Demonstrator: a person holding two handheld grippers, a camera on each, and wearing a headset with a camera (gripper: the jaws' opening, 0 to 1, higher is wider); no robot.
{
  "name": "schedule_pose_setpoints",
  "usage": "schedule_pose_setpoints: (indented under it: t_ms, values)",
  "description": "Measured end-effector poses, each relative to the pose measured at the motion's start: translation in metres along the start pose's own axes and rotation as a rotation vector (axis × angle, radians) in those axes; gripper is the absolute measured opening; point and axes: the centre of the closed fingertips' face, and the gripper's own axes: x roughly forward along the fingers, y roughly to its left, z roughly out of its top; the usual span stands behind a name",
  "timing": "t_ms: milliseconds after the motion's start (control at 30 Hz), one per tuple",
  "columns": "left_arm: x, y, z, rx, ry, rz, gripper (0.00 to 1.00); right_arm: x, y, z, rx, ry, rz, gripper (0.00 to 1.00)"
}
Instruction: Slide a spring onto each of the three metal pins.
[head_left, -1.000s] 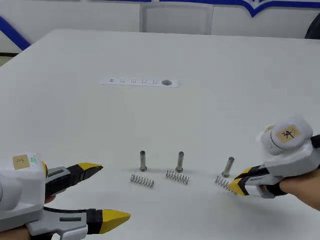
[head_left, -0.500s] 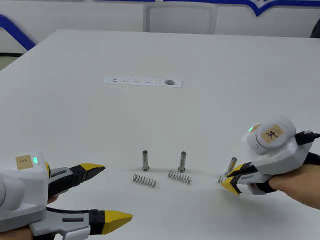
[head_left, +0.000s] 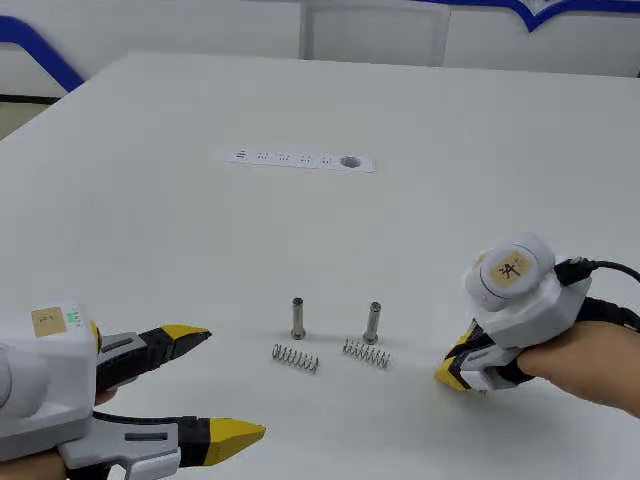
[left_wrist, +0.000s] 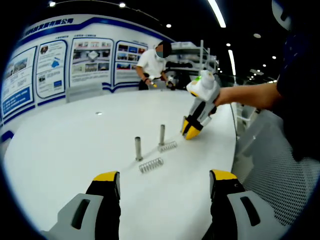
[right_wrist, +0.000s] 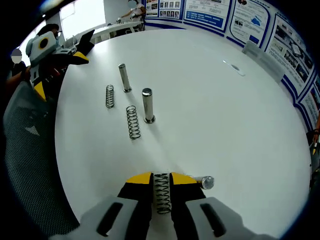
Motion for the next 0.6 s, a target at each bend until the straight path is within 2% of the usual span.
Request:
schedule_pose_setpoints:
  t_ms: [367, 500, 600]
  values:
    - [-0.0018, -0.0003, -0.0014, -0.005, -0.006, 0.001, 0.74, 0.0017, 0.0024, -0.0003, -0.040, 0.051, 0.036, 0.12]
    - [-0.0037, -0.0025, 0.0014, 0.002, -0.011, -0.001, 0.73, 0.0006, 0.0039, -0.0010, -0.036, 0.054, 0.029, 0.12]
    - [-0.0055, -0.0061, 0.0063, 0.014, -0.014, -0.009, 0.73, -0.0052, 0.0066, 0.0004, -0.027, 0.036, 0.024, 0.11]
